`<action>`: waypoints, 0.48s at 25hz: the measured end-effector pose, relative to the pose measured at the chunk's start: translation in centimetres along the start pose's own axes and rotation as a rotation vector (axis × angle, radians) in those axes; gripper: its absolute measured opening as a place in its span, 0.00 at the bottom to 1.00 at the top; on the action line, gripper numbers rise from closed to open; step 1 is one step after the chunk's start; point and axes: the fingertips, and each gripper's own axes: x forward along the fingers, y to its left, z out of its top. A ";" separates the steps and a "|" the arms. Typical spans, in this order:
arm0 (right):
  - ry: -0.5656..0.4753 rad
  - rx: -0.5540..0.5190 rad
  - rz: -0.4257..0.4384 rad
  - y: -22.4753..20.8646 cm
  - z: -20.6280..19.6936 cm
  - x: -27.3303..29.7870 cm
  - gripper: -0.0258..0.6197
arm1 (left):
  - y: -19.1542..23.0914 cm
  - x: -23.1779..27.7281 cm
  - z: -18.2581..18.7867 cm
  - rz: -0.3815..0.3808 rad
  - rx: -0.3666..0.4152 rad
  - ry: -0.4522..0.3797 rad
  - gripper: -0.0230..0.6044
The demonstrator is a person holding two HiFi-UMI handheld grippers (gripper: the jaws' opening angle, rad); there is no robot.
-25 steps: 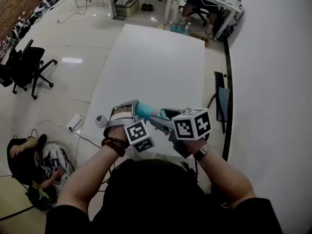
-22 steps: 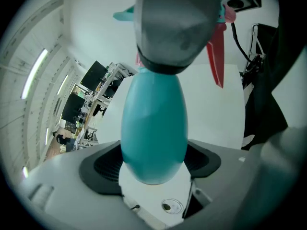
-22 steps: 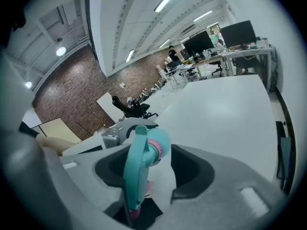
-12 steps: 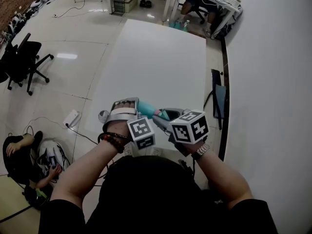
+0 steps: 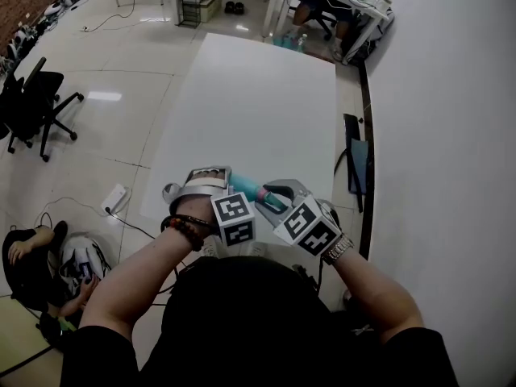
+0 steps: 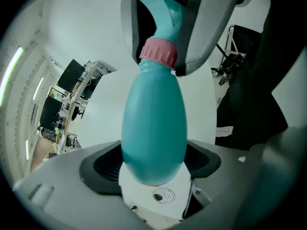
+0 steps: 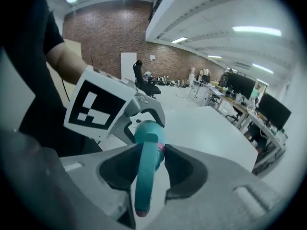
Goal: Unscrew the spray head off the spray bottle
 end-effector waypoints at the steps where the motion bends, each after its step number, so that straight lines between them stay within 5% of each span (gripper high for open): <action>1: 0.008 -0.048 -0.011 -0.2 -0.4 -0.2 0.24 | 0.1 0.1 0.4 -0.009 0.001 0.000 0.70; 5: 0.025 -0.165 -0.040 0.8 0.2 0.3 0.24 | 0.1 -0.2 -0.9 -0.020 0.006 -0.015 0.70; 12: 0.025 -0.218 -0.063 -0.2 -0.3 -0.9 0.24 | 0.6 0.5 -0.9 -0.022 -0.001 -0.010 0.70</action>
